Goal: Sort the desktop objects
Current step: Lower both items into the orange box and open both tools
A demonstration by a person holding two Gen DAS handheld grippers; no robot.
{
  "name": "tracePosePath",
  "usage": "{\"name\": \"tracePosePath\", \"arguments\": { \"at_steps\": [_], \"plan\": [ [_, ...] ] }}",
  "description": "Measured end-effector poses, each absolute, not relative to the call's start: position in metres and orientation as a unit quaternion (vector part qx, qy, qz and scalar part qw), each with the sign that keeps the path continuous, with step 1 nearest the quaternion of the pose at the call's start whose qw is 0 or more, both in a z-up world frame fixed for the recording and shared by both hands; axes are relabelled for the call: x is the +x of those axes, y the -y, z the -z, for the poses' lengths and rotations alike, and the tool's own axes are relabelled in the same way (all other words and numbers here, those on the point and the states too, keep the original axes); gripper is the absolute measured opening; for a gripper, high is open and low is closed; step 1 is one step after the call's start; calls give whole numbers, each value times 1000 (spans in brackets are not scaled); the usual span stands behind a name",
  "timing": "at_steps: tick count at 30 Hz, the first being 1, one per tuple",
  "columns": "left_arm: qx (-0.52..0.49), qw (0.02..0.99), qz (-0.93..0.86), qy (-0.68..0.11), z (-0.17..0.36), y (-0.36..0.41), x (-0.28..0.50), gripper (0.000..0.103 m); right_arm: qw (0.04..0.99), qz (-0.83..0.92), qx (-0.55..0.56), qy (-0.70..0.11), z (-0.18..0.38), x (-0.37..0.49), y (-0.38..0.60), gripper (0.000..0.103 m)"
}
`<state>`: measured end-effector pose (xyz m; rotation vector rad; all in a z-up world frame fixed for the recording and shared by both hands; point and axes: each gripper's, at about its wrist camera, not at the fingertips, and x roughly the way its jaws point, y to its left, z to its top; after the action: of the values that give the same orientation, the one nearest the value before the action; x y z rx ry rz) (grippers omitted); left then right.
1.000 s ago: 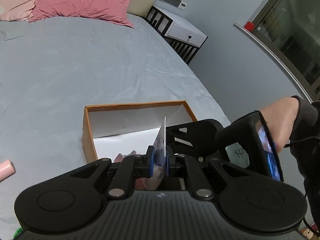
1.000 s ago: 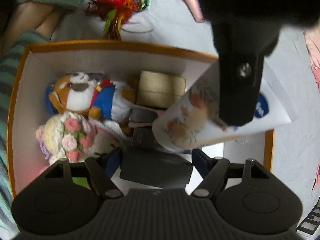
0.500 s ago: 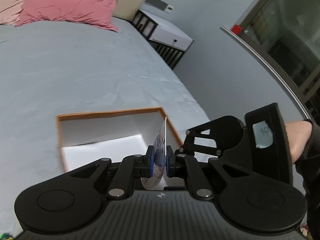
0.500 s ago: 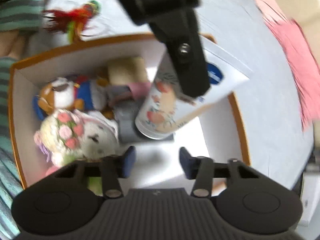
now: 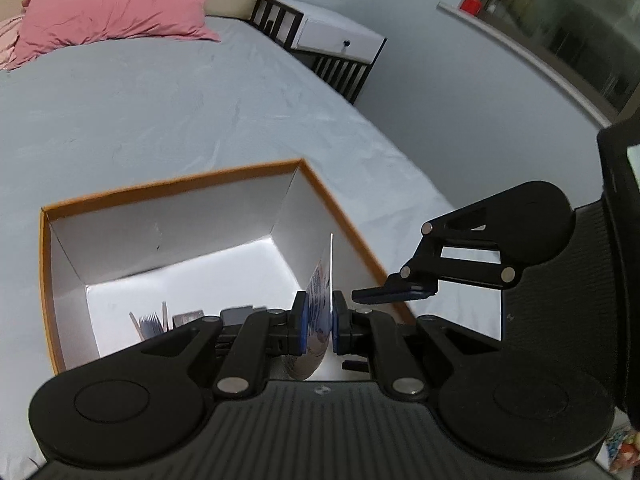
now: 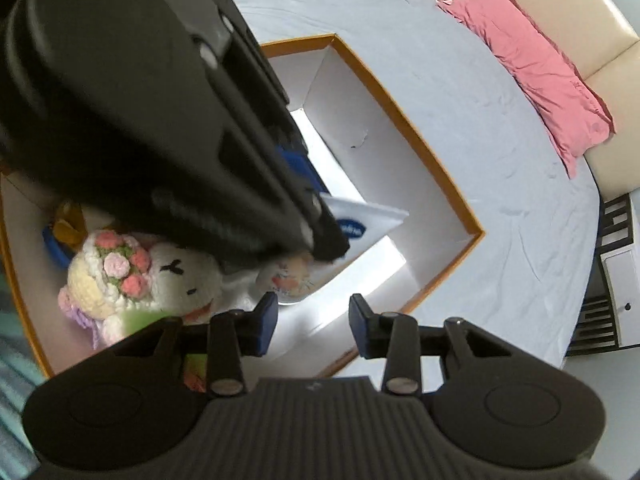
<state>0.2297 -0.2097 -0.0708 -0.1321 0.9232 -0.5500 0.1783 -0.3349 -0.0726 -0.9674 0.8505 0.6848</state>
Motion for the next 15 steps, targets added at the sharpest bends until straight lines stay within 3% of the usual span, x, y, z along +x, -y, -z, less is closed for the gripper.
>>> {"name": "tracePosePath", "arguments": {
  "at_steps": [15],
  "plan": [
    [-53,845,242,-473,89,212,223,12,766,-314,-380,-413,105,189,337,40]
  ]
}}
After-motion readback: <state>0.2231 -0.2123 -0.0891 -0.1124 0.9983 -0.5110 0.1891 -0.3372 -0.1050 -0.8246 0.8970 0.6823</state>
